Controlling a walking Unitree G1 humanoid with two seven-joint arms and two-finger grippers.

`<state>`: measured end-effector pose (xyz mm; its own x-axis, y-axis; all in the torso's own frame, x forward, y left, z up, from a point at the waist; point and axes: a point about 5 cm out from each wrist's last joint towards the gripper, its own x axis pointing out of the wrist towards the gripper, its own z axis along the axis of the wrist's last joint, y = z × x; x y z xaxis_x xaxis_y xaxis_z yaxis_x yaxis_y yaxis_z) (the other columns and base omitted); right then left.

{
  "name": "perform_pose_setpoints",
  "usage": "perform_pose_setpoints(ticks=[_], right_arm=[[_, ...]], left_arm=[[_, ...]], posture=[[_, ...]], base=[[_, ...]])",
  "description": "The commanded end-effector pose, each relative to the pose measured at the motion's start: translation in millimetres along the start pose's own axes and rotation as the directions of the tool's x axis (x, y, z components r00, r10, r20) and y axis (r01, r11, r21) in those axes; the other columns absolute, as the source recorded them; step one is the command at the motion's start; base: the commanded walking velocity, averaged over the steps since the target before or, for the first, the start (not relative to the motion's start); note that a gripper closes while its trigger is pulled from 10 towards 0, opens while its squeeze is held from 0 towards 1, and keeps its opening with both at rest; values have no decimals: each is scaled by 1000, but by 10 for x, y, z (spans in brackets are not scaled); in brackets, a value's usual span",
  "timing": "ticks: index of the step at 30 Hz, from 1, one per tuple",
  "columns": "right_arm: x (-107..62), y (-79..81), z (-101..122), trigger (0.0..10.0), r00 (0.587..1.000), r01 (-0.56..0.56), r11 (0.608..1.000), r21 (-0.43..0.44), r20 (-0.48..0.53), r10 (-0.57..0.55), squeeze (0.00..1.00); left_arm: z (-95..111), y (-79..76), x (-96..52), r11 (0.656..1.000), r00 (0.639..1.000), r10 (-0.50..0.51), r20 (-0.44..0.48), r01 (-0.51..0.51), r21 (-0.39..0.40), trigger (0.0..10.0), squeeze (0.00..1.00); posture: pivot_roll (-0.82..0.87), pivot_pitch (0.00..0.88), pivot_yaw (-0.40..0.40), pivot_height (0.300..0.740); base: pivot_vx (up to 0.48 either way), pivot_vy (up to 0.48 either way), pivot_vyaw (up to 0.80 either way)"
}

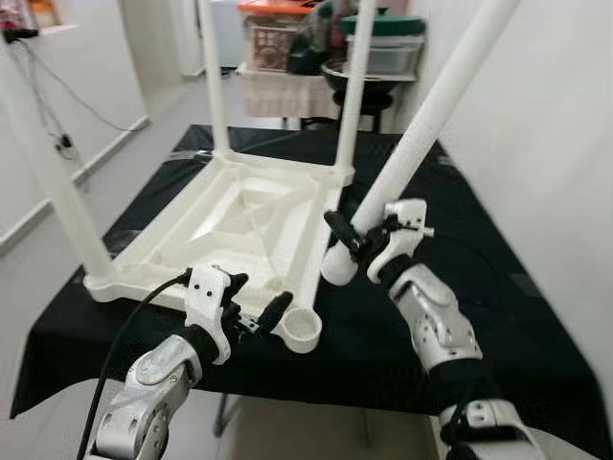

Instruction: Building children table

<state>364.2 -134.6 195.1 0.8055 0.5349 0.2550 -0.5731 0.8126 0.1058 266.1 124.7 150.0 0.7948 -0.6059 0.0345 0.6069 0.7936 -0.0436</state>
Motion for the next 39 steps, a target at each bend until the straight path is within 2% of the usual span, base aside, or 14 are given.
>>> perform_pose_setpoints(ticks=[1, 2, 4, 5, 6, 7, 11, 13, 15, 17, 26, 28, 33, 39], right_arm=[[-3, 31, 68, 10000, 993, -115, 993, 0, -7, 115, 0], [-3, 31, 68, 10000, 993, -115, 993, 0, -7, 115, 0], [-22, 115, 117, 10000, 960, -277, 961, 0, -33, 276, 0], [-22, 115, 117, 10000, 960, -277, 961, 0, -33, 276, 0], [-39, 299, 152, 10000, 886, -460, 888, 28, -56, 461, 0], [-39, 299, 152, 10000, 886, -460, 888, 28, -56, 461, 0], [-62, 438, 146, 10000, 825, -558, 829, 38, -81, 559, 0], [-60, 622, 43, 10000, 750, -649, 760, 34, -138, 646, 0], [-60, 622, 43, 10000, 750, -649, 760, 34, -138, 646, 0], [-22, 753, -59, 10000, 701, -696, 717, 33, -185, 689, 0], [15, 834, -123, 10000, 671, -718, 694, 57, -209, 711, 0], [36, 834, -133, 10000, 673, -715, 696, 72, -200, 712, 0], [58, 735, -62, 10000, 703, -684, 724, 90, -180, 688, 0], [73, 680, 68, 10000, 728, -667, 740, 88, -132, 672, 0]], left_arm=[[-9, -73, -52, 998, 998, -54, -37, 55, 19, 10000, 0], [-9, -73, -52, 998, 998, -54, -37, 55, 19, 10000, 0], [-23, -142, -120, 994, 993, -98, -66, 101, 32, 10000, 0], [-23, -142, -120, 994, 993, -98, -66, 101, 32, 10000, 0], [-23, -194, -180, 993, 992, -105, -76, 108, 37, 10000, 0], [-23, -194, -180, 993, 992, -105, -76, 108, 37, 10000, 0], [-10, -224, -216, 995, 993, -96, -75, 99, 34, 10000, 0], [1, -232, -246, 997, 995, -62, -80, 65, 33, 10000, 0], [1, -232, -246, 997, 995, -62, -80, 65, 33, 10000, 0], [11, -234, -337, 999, 996, 0, -92, 4, 48, 10000, 0], [-24, -239, -530, 995, 987, 78, -140, -69, 68, 10000, 0], [-24, -232, -611, 988, 979, 136, -153, -122, 94, 10000, 0], [18, -272, -629, 979, 974, 171, -149, -151, 135, 10000, 0], [92, -161, -612, 969, 969, 217, -117, -199, 144, 10000, 0]], posture=[[-52, 3, -64, 740], [-52, 3, -64, 740], [-47, 24, -66, 740], [-47, 24, -66, 740], [-39, 51, -75, 740], [-39, 51, -75, 740], [-35, 66, -79, 740], [-22, 88, -85, 740], [-22, 88, -85, 740], [-11, 115, -83, 740], [7, 152, -83, 740], [11, 171, -85, 740], [3, 193, -100, 740], [-13, 206, -86, 740]], base=[[0, 0, 0], [0, 0, 0], [0, 0, 0], [0, 0, 0], [0, 0, 0], [0, 0, 0], [0, 0, 0], [0, 0, 0], [0, 0, 0], [0, 0, 0], [0, 0, 0], [0, 0, 0], [0, 0, 0], [0, 0, 0]])
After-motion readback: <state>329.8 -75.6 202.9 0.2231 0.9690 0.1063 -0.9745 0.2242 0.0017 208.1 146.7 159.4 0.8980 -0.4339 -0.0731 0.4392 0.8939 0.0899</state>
